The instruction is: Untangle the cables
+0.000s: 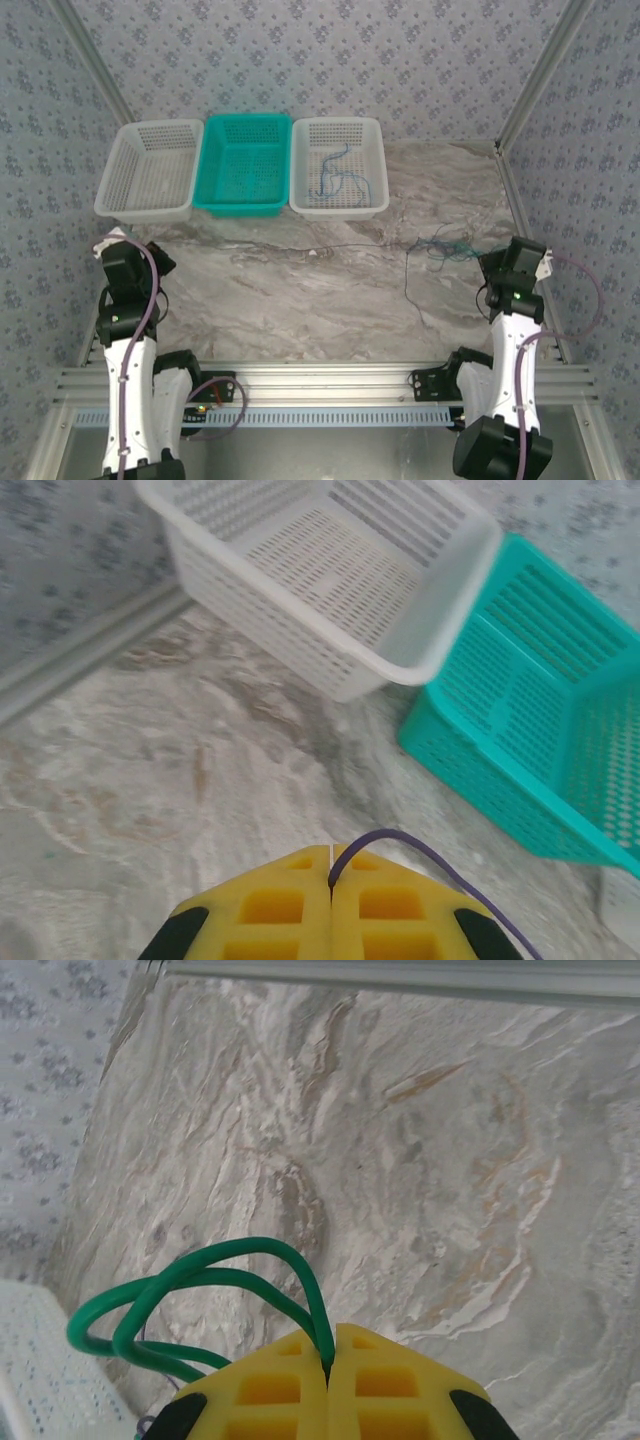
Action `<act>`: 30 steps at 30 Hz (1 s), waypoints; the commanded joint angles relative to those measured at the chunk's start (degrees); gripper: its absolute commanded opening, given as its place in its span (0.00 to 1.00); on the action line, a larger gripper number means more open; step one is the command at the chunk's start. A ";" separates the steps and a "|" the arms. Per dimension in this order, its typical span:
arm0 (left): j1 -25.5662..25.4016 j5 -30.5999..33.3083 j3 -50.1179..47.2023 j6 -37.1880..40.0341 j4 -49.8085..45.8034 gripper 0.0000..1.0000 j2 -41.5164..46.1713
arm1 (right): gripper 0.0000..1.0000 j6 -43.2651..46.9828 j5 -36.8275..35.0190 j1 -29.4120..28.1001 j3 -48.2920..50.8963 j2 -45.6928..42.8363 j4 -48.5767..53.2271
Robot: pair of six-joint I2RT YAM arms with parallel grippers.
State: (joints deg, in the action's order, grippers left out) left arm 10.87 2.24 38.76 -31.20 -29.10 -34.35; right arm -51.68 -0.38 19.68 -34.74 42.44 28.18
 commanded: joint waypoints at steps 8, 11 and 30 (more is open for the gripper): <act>-7.49 -27.68 -0.53 0.12 22.18 0.00 -1.99 | 0.00 22.07 1.27 -24.05 -9.98 15.91 -3.32; -13.35 -23.35 1.58 4.02 20.80 0.00 -1.74 | 0.00 21.40 -3.42 -28.36 -12.54 22.85 -1.90; -26.81 -24.33 11.67 8.94 22.52 0.00 -5.70 | 1.00 49.09 7.07 -52.27 -9.22 17.53 -25.43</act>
State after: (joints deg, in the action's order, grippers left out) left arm -13.61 -22.74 47.55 -24.99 -9.54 -38.74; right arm -20.01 -4.40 -26.96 -45.56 58.00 12.62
